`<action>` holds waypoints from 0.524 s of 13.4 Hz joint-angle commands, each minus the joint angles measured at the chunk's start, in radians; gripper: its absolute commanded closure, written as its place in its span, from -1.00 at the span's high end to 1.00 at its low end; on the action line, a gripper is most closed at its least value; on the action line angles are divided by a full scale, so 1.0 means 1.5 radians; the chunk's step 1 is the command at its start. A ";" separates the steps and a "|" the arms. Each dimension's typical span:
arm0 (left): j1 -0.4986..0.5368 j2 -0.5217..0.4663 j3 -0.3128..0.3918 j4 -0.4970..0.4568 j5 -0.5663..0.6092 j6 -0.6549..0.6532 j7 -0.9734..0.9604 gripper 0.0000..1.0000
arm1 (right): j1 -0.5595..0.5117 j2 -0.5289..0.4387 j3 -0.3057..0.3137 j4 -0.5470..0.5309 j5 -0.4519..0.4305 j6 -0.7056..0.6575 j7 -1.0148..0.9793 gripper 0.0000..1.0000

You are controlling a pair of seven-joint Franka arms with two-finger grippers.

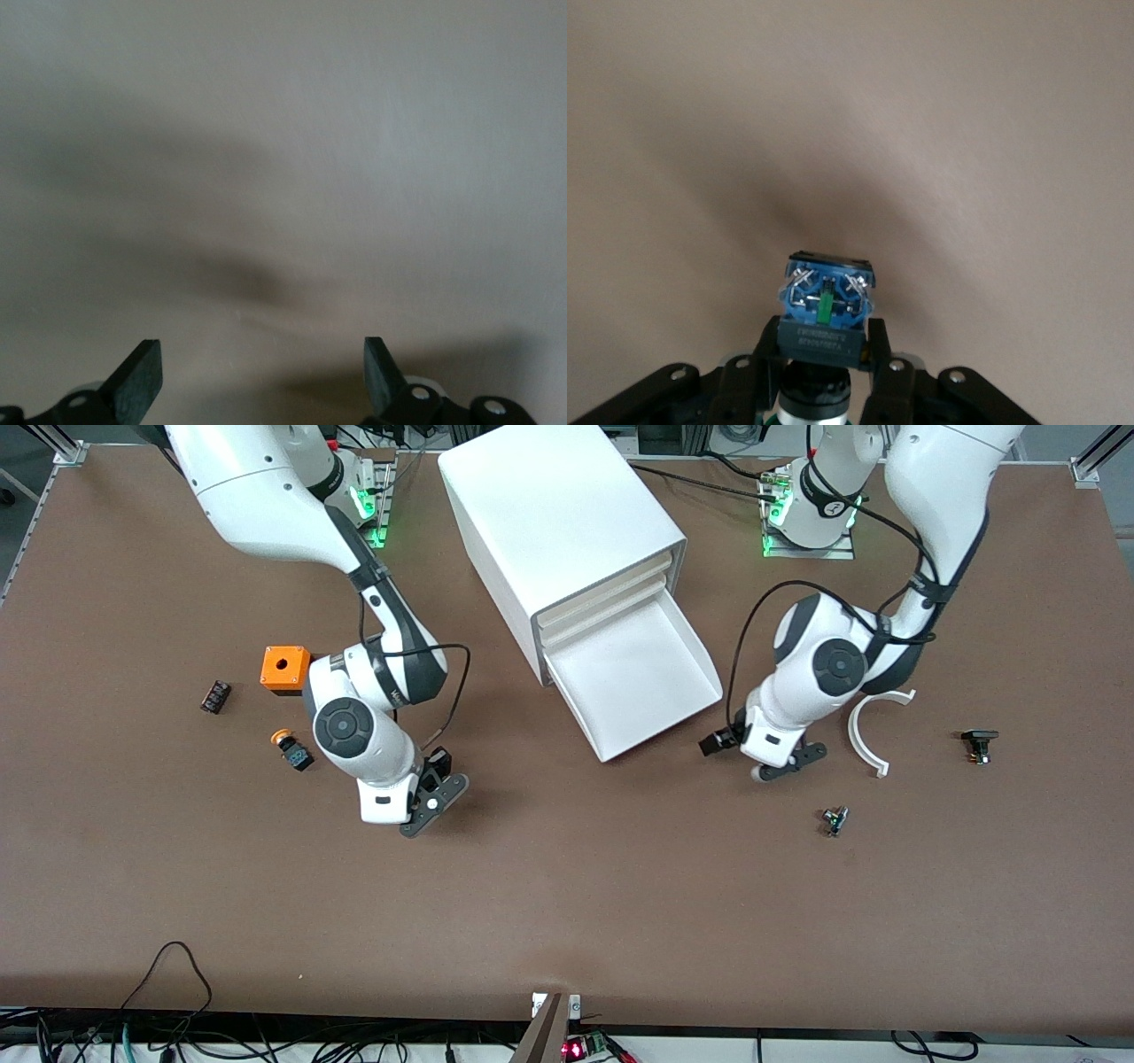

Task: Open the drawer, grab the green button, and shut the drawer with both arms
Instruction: 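Set the button on the table while the left gripper pushes the drawer shut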

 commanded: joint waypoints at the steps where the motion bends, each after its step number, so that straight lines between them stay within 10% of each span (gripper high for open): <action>1: -0.041 -0.009 0.009 -0.018 0.023 0.004 -0.011 1.00 | -0.009 -0.027 0.005 -0.075 0.004 0.060 0.013 -0.54; 3: -0.080 -0.011 0.008 -0.033 0.023 0.004 -0.011 1.00 | -0.009 -0.013 0.006 -0.102 0.006 0.109 0.050 -0.50; 5: -0.089 -0.020 0.005 -0.042 0.023 -0.003 -0.011 1.00 | -0.009 -0.017 0.006 -0.092 0.010 0.103 0.112 0.99; 7: -0.098 -0.038 -0.007 -0.067 0.022 -0.005 -0.009 1.00 | -0.009 -0.047 0.007 -0.076 0.010 0.061 0.166 1.00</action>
